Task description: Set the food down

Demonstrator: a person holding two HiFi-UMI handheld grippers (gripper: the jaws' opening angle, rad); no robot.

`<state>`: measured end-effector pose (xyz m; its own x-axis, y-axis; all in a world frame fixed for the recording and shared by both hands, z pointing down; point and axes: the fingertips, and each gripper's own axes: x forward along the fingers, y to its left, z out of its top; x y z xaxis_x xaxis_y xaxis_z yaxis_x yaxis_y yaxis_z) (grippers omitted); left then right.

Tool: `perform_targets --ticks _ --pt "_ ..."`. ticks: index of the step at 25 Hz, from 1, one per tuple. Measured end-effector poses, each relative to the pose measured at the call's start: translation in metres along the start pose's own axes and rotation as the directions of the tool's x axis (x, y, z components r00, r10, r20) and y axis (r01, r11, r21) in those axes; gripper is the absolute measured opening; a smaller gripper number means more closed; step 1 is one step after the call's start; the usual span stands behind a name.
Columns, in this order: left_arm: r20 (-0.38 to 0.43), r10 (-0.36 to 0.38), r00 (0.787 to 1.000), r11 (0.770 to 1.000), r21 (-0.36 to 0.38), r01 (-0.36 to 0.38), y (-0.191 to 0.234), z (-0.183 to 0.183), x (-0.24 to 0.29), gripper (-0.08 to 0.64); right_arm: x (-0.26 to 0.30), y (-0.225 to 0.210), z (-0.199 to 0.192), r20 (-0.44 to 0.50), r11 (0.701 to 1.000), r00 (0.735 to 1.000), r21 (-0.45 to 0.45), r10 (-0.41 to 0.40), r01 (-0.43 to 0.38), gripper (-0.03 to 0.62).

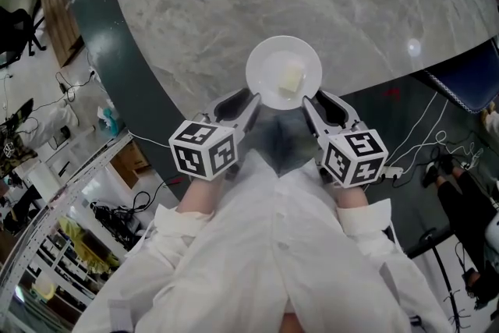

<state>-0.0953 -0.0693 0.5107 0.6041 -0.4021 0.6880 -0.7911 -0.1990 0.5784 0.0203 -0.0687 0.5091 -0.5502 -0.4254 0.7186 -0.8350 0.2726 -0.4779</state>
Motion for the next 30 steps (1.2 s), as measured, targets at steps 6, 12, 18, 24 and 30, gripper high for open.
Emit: perform_targets --ticks 6,12,18,24,30 --pt "0.003 0.010 1.000 1.000 -0.001 -0.010 0.0012 0.0001 0.0025 0.114 0.0022 -0.0011 -0.0008 -0.007 1.000 1.000 -0.007 -0.015 0.015 0.100" --pt "0.010 0.024 1.000 1.000 -0.003 -0.024 0.0006 0.0006 0.0047 0.112 0.0026 -0.0056 -0.0004 0.014 0.999 0.999 0.004 -0.046 0.046 0.084" --pt "-0.006 0.019 1.000 1.000 0.008 -0.019 0.0005 -0.0001 0.0039 0.098 0.0015 -0.0051 -0.0004 0.036 0.998 0.998 0.022 -0.055 0.055 0.077" --pt "-0.004 -0.013 1.000 1.000 0.010 0.013 -0.0011 0.0019 0.0025 0.095 -0.0009 -0.0045 0.0021 0.056 0.996 0.996 0.052 -0.071 0.068 0.072" --pt "-0.001 -0.031 1.000 0.998 0.062 0.031 -0.0045 0.0067 -0.0031 0.095 -0.0069 0.0011 0.0082 0.088 0.995 0.993 0.053 -0.083 0.079 0.069"
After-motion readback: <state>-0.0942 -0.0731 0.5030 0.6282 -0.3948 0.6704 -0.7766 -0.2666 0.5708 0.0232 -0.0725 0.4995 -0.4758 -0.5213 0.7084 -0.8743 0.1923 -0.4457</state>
